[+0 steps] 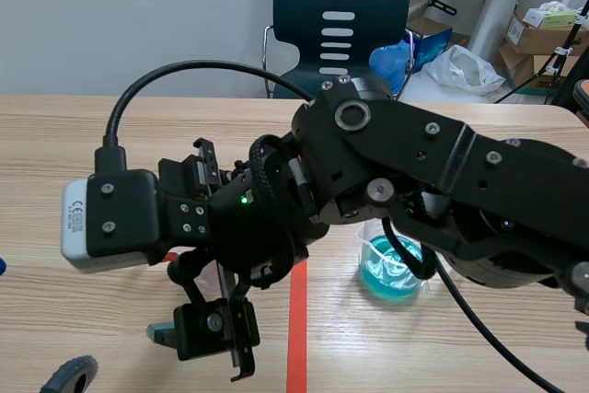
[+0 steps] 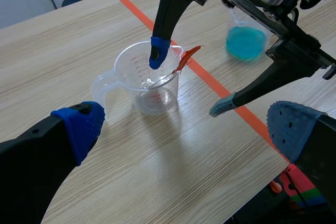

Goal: Do the redox reaction experiment

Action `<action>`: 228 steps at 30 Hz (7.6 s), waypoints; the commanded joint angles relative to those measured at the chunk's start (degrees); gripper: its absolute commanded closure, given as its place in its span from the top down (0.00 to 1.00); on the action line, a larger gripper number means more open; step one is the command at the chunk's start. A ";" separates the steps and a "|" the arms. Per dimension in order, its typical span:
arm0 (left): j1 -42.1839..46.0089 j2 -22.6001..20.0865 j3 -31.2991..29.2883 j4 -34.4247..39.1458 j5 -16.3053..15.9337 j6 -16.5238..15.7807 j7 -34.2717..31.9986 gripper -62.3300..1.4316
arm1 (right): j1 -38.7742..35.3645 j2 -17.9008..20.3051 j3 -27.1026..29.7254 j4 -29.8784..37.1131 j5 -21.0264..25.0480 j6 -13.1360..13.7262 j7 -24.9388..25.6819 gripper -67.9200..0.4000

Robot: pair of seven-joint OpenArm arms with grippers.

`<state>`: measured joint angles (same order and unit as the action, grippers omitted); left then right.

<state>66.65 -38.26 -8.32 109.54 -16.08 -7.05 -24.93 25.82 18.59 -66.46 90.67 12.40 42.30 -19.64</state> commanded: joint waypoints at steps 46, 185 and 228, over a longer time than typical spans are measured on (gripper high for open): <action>-0.15 0.15 -0.11 0.76 -0.39 0.07 -0.59 1.00 | 1.01 3.08 11.63 2.78 14.27 -0.90 0.50 0.02; -0.15 0.15 -0.11 0.76 -0.39 0.04 -0.57 1.00 | 12.44 19.19 15.34 10.12 59.47 -15.45 -7.15 0.02; -0.15 0.15 -0.11 0.76 -0.39 0.04 -0.57 1.00 | 12.44 21.03 15.34 10.43 59.47 -13.97 -5.97 0.02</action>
<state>66.65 -38.26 -8.32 109.54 -16.08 -7.05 -24.71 36.82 38.15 -51.62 100.29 71.20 28.34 -26.98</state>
